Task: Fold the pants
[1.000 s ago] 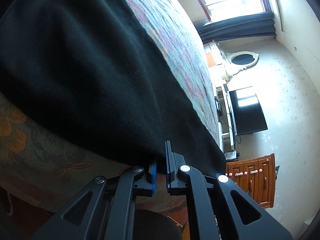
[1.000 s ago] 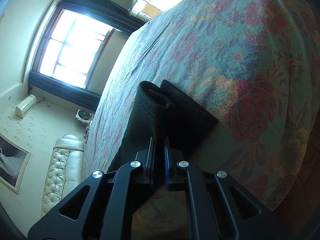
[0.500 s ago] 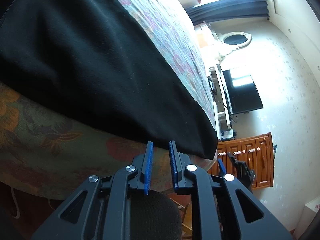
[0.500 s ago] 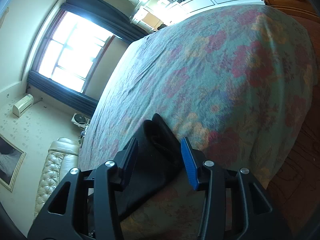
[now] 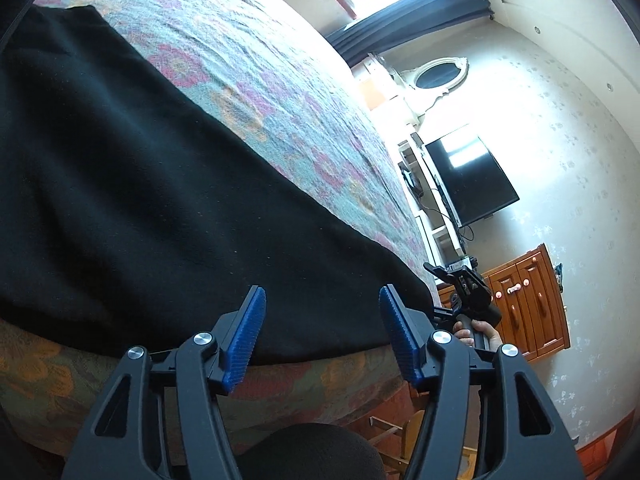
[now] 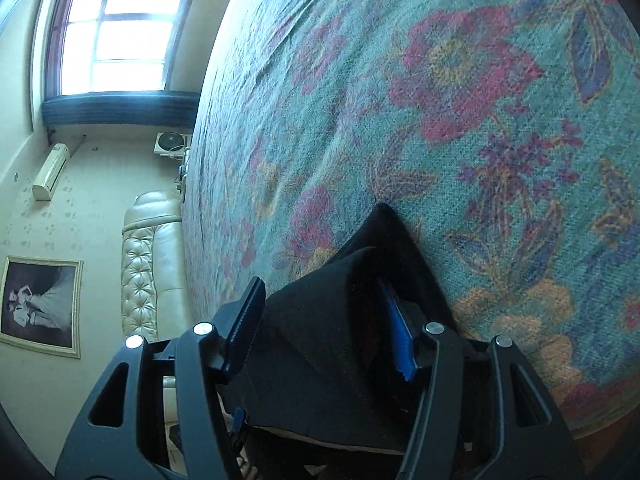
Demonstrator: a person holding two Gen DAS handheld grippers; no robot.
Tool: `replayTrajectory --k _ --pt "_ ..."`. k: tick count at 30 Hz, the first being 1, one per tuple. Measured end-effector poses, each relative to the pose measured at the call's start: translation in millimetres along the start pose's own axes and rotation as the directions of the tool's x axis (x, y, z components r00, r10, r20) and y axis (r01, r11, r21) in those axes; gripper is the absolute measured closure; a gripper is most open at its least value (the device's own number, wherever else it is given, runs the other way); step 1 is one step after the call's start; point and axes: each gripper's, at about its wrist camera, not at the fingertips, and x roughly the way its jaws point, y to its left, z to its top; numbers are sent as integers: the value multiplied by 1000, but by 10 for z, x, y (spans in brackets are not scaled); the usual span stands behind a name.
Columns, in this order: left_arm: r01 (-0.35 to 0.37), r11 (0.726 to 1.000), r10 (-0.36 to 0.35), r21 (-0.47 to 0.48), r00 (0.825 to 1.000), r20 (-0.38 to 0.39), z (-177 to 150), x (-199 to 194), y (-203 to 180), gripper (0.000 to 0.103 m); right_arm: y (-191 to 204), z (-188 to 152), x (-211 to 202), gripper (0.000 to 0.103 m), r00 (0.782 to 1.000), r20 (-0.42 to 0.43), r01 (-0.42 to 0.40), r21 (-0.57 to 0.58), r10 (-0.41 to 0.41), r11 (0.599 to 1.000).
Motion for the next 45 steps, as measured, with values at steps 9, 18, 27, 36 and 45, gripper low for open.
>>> replayTrajectory --k 9,18,27,36,45 --pt "-21 1000 21 11 1000 -20 -37 106 71 44 32 58 -224 93 983 184 44 -158 -14 987" --pt "-39 997 42 65 999 -33 -53 133 94 43 -120 63 -441 53 961 267 103 -125 -66 987" --pt "-27 997 30 77 999 -26 -49 148 85 34 -234 -748 -850 50 965 234 151 -128 -118 980" --pt "-35 998 37 51 999 -31 -52 118 137 34 -259 -871 -557 75 968 197 179 -122 -153 976" --pt "-37 998 39 52 999 -37 -47 125 144 33 -239 -892 -473 81 960 201 229 -171 -194 958"
